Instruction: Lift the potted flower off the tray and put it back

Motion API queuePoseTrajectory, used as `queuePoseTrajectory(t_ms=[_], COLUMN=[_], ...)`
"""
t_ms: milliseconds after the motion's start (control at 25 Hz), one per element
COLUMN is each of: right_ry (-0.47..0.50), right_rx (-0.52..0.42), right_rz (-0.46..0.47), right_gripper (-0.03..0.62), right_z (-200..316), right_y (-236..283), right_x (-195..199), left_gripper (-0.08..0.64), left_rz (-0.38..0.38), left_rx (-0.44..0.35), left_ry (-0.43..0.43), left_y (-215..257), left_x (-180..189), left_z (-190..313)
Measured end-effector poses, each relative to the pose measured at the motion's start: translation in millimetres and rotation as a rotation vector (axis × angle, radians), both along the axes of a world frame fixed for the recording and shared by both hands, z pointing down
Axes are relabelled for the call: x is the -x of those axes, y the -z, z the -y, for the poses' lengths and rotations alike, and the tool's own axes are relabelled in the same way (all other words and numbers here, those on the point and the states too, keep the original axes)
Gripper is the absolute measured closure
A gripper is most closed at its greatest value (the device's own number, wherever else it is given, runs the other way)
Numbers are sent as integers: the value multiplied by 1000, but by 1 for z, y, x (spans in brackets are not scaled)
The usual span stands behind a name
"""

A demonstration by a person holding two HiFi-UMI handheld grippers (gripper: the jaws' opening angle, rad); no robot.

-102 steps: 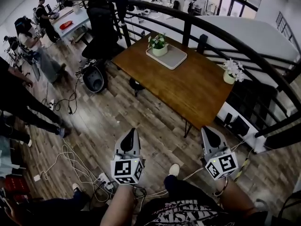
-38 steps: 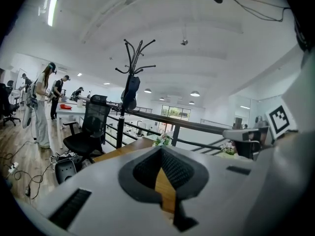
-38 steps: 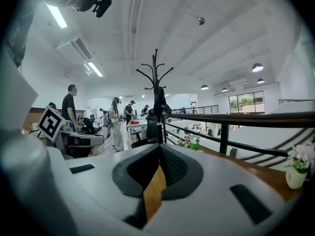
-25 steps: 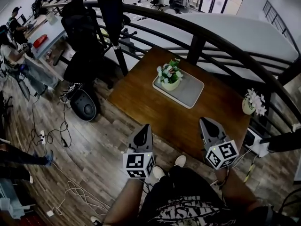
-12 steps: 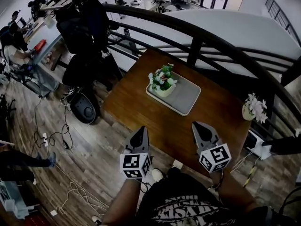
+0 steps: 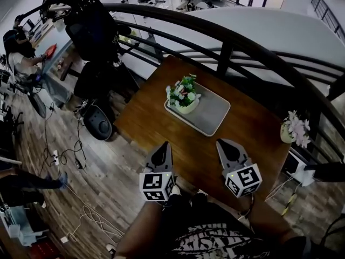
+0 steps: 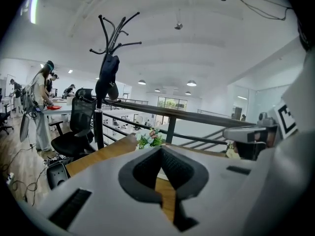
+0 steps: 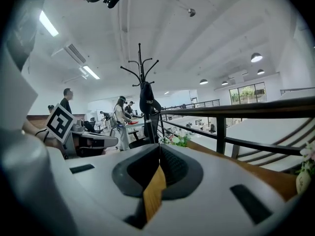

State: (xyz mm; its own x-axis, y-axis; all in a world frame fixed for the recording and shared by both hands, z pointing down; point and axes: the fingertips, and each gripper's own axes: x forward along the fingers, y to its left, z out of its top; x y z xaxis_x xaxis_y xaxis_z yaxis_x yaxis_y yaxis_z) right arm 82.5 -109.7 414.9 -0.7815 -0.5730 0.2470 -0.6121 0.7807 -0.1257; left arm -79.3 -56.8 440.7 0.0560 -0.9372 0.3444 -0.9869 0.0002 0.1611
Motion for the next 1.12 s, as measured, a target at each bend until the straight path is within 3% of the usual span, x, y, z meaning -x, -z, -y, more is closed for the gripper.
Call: queuePoseTrajectory(t_ms=[320, 600, 800, 1120], right_ry=[-69, -154, -201, -264], right_rx=[14, 22, 31, 43], right_rz=[-10, -32, -48, -81], right_gripper=[594, 594, 594, 594], right_z=[29, 50, 69, 86], right_y=[-11, -18, -25, -40], right_x=[-2, 24, 28, 37], left_gripper=[552, 552, 552, 552], left_rz=[1, 1, 20, -9], left_rx=[-2, 23, 36, 71], left_ry=[-45, -135, -190, -284], left_y=[-6, -24, -41, -74], left_x=[9, 40, 40, 36], left_z=[34, 64, 90, 119])
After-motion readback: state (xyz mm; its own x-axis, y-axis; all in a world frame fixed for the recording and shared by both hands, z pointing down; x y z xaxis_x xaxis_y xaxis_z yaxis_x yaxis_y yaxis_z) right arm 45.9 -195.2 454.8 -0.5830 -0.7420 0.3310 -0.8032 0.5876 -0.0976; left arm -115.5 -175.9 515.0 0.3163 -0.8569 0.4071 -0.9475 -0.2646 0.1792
